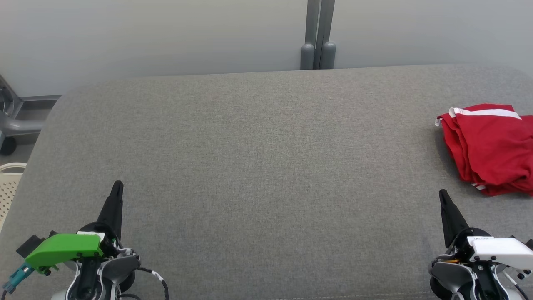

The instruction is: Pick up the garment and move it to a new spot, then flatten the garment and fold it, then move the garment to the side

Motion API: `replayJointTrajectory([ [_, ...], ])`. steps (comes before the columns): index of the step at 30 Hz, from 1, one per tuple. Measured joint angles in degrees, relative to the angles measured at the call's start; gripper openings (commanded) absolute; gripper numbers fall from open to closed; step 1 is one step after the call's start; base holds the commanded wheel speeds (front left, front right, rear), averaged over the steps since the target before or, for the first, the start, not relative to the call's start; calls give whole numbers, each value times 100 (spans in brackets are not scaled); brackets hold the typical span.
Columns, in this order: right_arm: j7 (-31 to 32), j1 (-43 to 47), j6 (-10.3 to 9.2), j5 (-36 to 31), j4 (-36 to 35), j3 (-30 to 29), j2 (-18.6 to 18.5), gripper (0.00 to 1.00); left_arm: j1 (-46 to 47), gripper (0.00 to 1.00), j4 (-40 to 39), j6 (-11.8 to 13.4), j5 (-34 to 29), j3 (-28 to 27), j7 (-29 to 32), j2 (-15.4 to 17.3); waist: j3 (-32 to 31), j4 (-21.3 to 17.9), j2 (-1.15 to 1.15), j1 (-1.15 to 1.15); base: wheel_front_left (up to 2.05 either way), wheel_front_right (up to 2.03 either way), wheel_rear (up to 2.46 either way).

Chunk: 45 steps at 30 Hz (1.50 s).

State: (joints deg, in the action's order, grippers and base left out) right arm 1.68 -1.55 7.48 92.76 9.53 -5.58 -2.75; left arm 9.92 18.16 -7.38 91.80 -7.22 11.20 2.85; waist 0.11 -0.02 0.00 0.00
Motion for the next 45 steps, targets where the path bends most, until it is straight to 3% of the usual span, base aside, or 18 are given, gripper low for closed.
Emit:
replayJointTrajectory([
  [45, 0, 0, 0, 0, -1, 0, 0, 0, 1, 0, 0, 0, 1, 1, 0, 0, 0, 0, 0, 0, 0, 0, 0],
])
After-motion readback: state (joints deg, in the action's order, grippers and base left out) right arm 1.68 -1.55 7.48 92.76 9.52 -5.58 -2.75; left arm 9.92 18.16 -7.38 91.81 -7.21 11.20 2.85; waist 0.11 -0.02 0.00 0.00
